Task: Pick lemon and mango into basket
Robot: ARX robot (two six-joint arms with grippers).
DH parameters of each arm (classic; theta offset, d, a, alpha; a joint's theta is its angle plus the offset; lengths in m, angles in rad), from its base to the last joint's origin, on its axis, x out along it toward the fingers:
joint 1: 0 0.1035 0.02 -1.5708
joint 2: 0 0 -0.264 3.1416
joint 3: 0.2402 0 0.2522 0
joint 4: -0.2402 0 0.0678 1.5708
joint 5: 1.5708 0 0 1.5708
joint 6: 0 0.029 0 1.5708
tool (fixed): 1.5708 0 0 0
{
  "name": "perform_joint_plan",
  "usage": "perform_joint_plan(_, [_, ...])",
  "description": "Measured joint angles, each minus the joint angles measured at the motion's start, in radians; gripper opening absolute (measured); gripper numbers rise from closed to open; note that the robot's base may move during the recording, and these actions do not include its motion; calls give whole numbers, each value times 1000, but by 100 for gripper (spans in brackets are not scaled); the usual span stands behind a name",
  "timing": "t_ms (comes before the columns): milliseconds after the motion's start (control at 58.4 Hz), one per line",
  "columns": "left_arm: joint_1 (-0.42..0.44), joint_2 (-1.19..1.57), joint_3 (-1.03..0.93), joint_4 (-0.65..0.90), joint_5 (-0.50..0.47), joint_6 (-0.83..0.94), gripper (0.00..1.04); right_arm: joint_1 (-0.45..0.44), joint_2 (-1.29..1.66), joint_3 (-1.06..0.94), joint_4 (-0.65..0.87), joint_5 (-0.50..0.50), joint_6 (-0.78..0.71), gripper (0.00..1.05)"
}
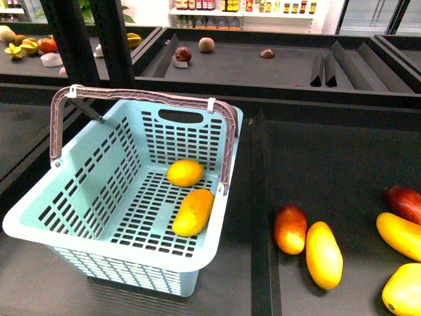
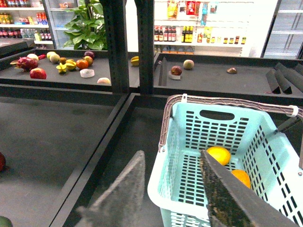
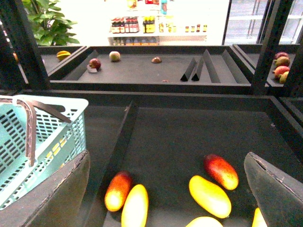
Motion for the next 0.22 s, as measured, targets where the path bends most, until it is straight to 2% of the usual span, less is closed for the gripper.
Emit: perform_joint_plan(223, [0,0,0,0,0,1,99,0,0,0,0,0,0,96])
